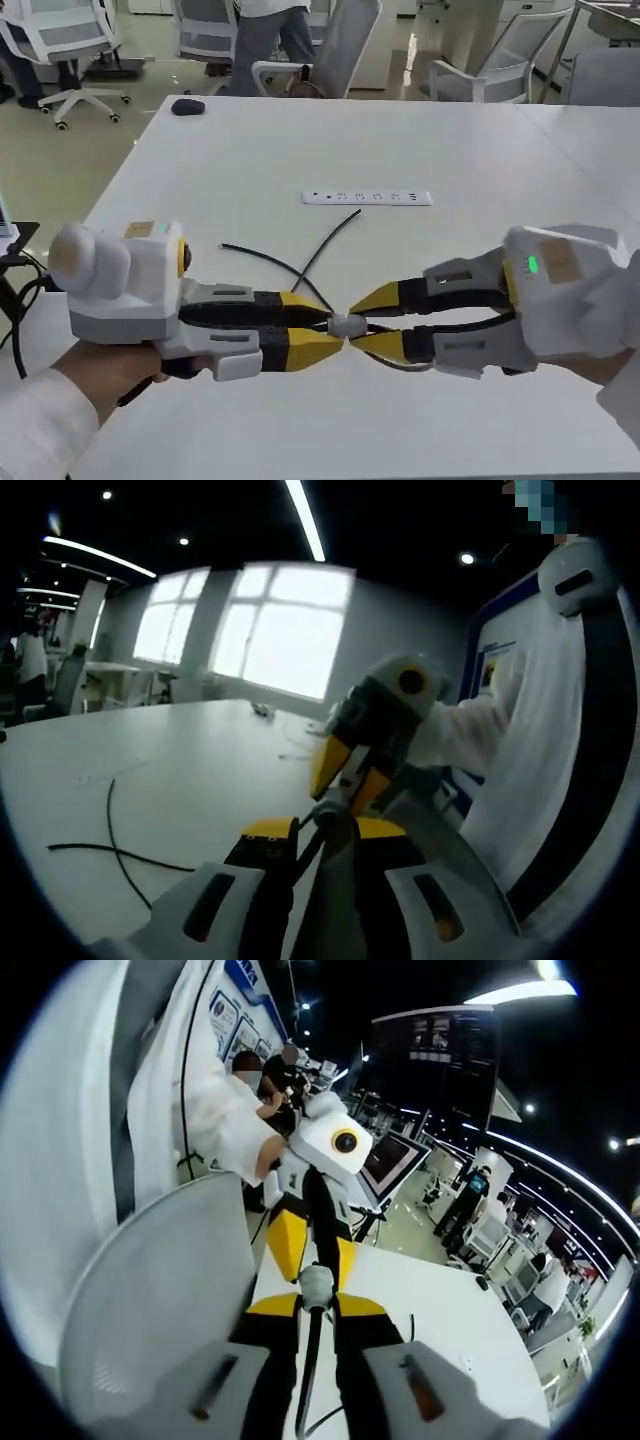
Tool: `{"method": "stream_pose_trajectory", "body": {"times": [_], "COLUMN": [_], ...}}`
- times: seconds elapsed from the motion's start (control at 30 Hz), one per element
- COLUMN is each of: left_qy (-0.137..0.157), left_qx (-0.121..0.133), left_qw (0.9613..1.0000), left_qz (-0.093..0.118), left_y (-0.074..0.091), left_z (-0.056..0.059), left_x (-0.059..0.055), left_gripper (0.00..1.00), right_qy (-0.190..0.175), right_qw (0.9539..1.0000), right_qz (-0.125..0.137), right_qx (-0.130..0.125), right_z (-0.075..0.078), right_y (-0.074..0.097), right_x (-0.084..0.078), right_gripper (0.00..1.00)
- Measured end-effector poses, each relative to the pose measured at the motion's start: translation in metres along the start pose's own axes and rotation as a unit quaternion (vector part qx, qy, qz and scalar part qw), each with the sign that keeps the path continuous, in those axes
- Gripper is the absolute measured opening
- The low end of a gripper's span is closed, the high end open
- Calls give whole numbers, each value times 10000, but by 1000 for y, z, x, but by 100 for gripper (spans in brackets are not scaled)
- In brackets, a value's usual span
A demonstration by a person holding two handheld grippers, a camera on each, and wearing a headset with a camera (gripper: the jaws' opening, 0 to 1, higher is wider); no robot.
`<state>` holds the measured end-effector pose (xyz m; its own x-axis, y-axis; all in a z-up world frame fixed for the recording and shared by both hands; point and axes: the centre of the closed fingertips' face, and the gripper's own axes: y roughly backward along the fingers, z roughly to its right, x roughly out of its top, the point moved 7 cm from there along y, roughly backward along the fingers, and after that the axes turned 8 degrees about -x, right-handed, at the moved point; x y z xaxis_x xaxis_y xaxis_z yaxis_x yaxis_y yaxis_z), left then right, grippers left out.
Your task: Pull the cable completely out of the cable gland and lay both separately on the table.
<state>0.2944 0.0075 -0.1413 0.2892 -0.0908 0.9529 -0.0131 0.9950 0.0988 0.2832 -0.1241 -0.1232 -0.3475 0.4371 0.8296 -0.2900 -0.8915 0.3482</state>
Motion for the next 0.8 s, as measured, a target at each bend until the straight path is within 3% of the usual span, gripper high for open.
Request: {"method": "stream_pose_trajectory", "body": {"times": [0.1,0.23,0.4,0.47,0.5,0.57,0.63,0.7,0.8], "left_qy": [11,31,37,-56,-162,-269,-374,-453,-555], "left_qx": [-173,-253,-303,-338,-304,-303,-359,-302,-223], "left_qw": [9998,9996,9993,9989,9987,9987,9982,9979,9973], "left_qz": [122,116,235,304,365,319,315,350,419], "left_y": [-3,-4,0,2,3,5,5,5,8], "left_z": [5,7,9,12,12,14,18,18,17], "left_x": [3,3,6,9,11,13,15,17,22], "left_gripper": [19,17,16,15,15,15,15,15,15], "right_qy": [27,76,-245,-911,-1297,-1518,-2178,-2501,-2806], "right_qw": [10000,9999,9992,9948,9907,9868,9712,9629,9545], "right_qz": [52,98,309,451,402,559,964,1010,987], "right_qx": [79,63,-18,68,97,6,6,91,192], "right_z": [-2,-4,-4,-3,-2,3,8,9,7], "right_y": [1,2,2,3,5,5,8,10,9], "right_x": [2,3,7,8,6,6,10,8,4], "right_gripper": [11,11,12,13,14,19,23,23,21]}}
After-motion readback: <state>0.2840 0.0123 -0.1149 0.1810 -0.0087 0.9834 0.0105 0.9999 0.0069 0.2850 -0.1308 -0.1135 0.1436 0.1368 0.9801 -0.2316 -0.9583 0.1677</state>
